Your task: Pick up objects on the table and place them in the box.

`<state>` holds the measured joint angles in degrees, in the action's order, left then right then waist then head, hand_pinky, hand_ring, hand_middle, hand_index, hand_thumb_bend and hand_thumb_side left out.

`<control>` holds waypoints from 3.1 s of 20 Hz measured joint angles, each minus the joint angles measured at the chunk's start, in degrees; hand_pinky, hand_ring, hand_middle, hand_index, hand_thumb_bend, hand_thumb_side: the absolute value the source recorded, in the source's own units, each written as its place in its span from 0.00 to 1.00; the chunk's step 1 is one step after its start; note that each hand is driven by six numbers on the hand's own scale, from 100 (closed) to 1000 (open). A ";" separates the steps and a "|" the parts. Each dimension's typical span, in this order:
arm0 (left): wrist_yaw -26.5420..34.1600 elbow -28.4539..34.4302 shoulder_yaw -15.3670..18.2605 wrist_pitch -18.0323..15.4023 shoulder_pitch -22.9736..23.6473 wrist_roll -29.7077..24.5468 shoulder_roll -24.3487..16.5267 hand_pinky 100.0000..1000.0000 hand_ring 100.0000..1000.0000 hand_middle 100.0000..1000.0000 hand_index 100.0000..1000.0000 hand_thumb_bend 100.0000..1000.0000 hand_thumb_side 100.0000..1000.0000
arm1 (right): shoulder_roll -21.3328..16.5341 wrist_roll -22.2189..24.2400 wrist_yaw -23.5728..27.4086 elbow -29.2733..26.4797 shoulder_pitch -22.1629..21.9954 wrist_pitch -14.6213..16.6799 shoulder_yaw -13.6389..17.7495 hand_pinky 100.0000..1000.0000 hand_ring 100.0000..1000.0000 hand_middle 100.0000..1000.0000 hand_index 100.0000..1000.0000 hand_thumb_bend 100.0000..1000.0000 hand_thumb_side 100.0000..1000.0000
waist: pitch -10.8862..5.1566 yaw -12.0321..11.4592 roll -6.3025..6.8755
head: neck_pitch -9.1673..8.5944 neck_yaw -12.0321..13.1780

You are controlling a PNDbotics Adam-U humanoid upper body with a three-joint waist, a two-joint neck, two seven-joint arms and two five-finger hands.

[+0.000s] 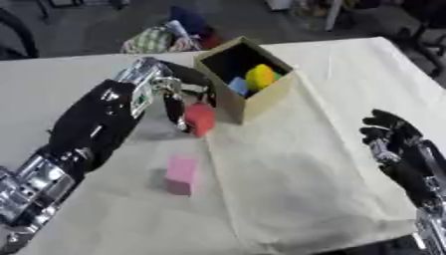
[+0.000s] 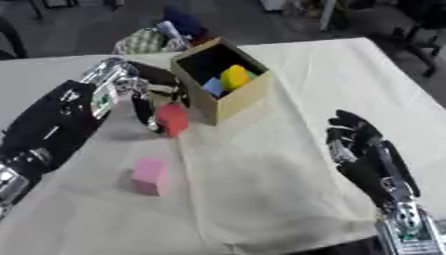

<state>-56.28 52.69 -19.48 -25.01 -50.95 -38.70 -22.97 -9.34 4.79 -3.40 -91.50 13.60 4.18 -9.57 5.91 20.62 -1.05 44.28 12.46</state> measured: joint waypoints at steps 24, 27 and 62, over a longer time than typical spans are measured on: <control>-9.41 0.99 9.65 7.79 -7.49 16.90 4.45 0.66 0.58 0.56 0.69 0.39 0.00 | 0.08 0.75 0.02 0.33 0.10 -0.17 -0.49 0.75 0.76 0.75 0.87 0.00 0.37 | 0.06 1.53 0.00 | 0.00 1.00; -13.30 -2.20 10.57 8.65 -7.61 21.54 6.76 0.69 0.62 0.61 0.74 0.40 0.00 | 0.25 0.97 0.03 0.35 0.27 -0.15 -0.74 0.75 0.76 0.75 0.87 0.00 0.37 | 0.07 2.13 0.00 | 0.00 1.42; 34.50 30.43 -8.69 9.10 10.45 -9.04 -19.70 0.72 0.69 0.71 0.85 0.44 0.36 | -0.02 0.13 -0.32 0.37 0.01 -0.07 0.36 0.75 0.76 0.75 0.87 0.00 0.36 | -0.01 -1.19 0.15 | 0.00 -1.21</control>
<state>-21.77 83.12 -28.18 -15.91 -40.50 -47.74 -42.67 -9.36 4.92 -3.72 -91.13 13.61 4.11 -9.22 5.90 19.43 -0.90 44.28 11.25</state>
